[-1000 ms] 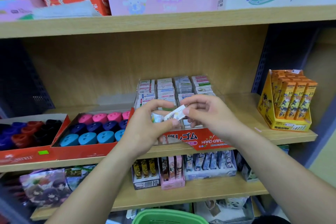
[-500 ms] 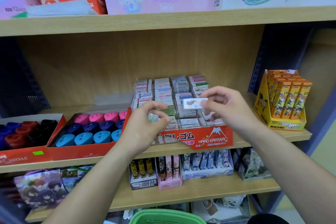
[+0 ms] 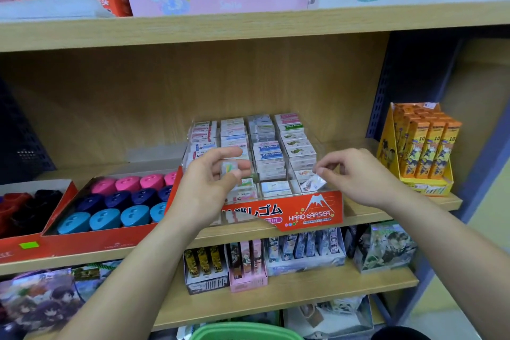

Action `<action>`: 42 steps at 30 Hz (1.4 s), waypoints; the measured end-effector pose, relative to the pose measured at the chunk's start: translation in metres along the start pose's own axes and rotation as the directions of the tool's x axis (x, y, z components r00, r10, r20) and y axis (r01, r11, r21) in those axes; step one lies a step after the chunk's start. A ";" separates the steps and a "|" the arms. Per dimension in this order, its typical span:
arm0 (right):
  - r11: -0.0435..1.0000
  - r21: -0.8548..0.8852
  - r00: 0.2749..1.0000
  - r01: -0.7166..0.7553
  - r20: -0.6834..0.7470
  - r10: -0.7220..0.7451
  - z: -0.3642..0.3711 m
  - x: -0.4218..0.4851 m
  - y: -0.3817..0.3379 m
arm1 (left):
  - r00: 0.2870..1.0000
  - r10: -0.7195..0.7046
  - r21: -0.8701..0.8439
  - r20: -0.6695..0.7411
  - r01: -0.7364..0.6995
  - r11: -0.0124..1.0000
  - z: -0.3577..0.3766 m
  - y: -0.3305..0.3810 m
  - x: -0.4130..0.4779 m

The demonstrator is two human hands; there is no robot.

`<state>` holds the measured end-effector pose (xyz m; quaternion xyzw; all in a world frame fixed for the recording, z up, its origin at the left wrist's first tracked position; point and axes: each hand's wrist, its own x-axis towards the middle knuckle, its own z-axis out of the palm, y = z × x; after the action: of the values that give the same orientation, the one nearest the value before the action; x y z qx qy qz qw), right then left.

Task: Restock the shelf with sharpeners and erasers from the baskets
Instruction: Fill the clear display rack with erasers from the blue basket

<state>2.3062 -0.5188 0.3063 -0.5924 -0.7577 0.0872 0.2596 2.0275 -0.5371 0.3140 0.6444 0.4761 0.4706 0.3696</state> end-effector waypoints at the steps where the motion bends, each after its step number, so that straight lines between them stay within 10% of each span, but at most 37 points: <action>1: 0.998 -0.058 0.999 0.009 0.034 -0.007 0.001 0.001 0.002 | 1.000 0.001 0.002 -0.003 -0.001 1.000 0.001 0.001 0.000; 10: 0.987 0.153 0.973 0.048 -0.229 -0.011 0.014 -0.012 -0.027 | 1.000 -0.025 -0.176 -0.008 0.023 0.984 0.010 0.008 -0.005; 16: 0.679 0.729 0.996 0.087 -0.060 -0.063 0.042 -0.017 -0.084 | 0.993 0.003 -0.249 -0.115 -0.031 0.968 0.014 0.011 -0.010; 33: 0.250 0.965 0.989 -0.075 0.040 0.144 0.048 -0.009 -0.090 | 0.993 -0.088 -0.224 -0.080 0.068 0.972 0.003 0.002 -0.019; 38: 0.342 0.929 0.985 -0.144 0.102 0.139 0.046 0.008 -0.088 | 0.990 0.016 0.067 -0.141 -0.007 0.998 -0.016 -0.005 -0.010; 42: 0.654 0.746 0.991 -0.128 0.079 0.105 0.048 0.029 -0.080 | 0.967 0.107 0.347 -0.230 -0.021 0.937 -0.043 -0.020 0.002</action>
<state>2.2097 -0.5058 0.3091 -0.4793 -0.6188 0.4159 0.4631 1.9810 -0.5283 0.3087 0.6508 0.5713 0.4685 0.1747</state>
